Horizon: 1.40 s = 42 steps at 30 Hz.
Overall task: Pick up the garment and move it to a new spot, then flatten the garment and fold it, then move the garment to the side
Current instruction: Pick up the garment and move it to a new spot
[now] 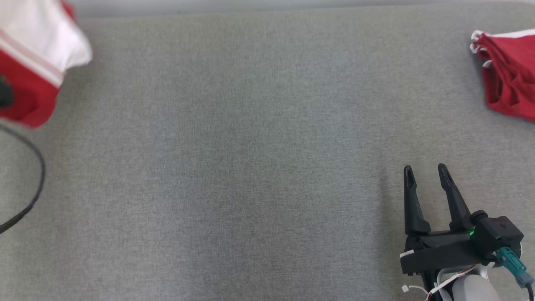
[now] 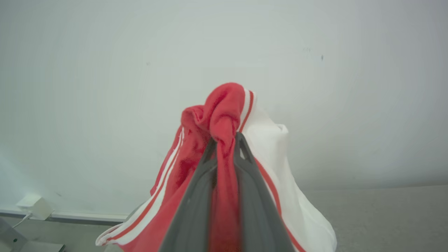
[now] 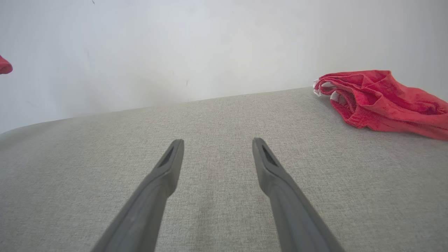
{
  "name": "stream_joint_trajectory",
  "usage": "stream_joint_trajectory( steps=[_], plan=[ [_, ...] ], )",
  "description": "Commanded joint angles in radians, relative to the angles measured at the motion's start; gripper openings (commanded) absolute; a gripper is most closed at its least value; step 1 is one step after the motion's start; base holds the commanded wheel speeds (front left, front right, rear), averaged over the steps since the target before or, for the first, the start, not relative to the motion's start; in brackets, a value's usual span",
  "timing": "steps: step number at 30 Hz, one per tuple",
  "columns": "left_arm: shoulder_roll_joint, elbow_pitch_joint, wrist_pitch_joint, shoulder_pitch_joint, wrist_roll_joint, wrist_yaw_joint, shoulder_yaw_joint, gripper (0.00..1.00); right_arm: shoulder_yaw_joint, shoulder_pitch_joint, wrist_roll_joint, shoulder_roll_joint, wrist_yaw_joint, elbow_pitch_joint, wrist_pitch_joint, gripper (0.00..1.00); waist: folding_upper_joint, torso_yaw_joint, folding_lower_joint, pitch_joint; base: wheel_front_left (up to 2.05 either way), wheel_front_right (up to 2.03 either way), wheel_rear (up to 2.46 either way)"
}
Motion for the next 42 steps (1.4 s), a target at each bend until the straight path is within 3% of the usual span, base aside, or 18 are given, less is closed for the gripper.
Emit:
stream_joint_trajectory(
  steps=[1, 8, 18, 26, 37, 39, 40, 42],
  plan=[
    [-0.022, -0.052, 0.004, -0.03, 0.014, -0.005, -0.024, 0.0, 0.0, -0.001, 0.013, 0.001, -0.002, 0.014, -0.009, 1.0, 0.0, -0.015, 0.0001, -0.037, 0.0, 0.0, 0.0],
    [-0.152, -0.255, 0.084, -0.105, 0.026, -0.004, -0.153, 0.0, 0.017, 0.011, 0.071, 0.003, -0.002, 0.064, -0.018, 1.0, 0.0, -0.104, 0.0001, -0.083, 0.0, 0.0, 0.0],
    [-0.341, -0.276, 0.103, -0.048, 0.008, 0.001, -0.295, 0.0, 0.019, 0.041, 0.12, 0.003, -0.002, 0.056, -0.018, 1.0, 0.0, -0.222, 0.0001, -0.09, 0.0, 0.0, 0.0],
    [-0.38, -0.234, 0.049, 0.11, -0.024, 0.029, -0.313, 0.0, 0.01, 0.057, 0.117, 0.003, -0.002, 0.049, -0.018, 1.0, 0.0, -0.237, 0.0001, -0.085, 0.0, 0.0, 0.0],
    [-0.373, -0.132, -0.046, 0.379, -0.054, 0.039, -0.334, 0.0, 0.022, 0.033, 0.082, 0.003, -0.002, 0.061, -0.018, 1.0, 0.0, -0.172, 0.0001, -0.076, 0.0, 0.0, 0.0],
    [-0.373, -0.128, -0.074, 0.39, -0.038, 0.035, -0.348, 0.5, 0.021, 0.034, 0.072, 0.003, -0.002, 0.062, -0.018, 1.0, 0.0, -0.153, 0.0001, -0.086, 0.0, 0.0, 0.0],
    [-0.373, -0.129, -0.09, 0.394, -0.033, 0.032, -0.354, 1.0, 0.021, 0.034, 0.066, 0.003, -0.002, 0.061, -0.018, 1.0, 0.0, -0.145, 0.0001, -0.092, 0.0, 0.0, 0.0],
    [-0.375, -0.131, -0.12, 0.397, -0.031, 0.025, -0.361, 1.0, 0.019, 0.036, 0.059, 0.003, -0.002, 0.06, -0.018, 1.0, 0.0, -0.126, 0.0001, -0.107, 0.0, 0.0, 0.0]
  ],
)
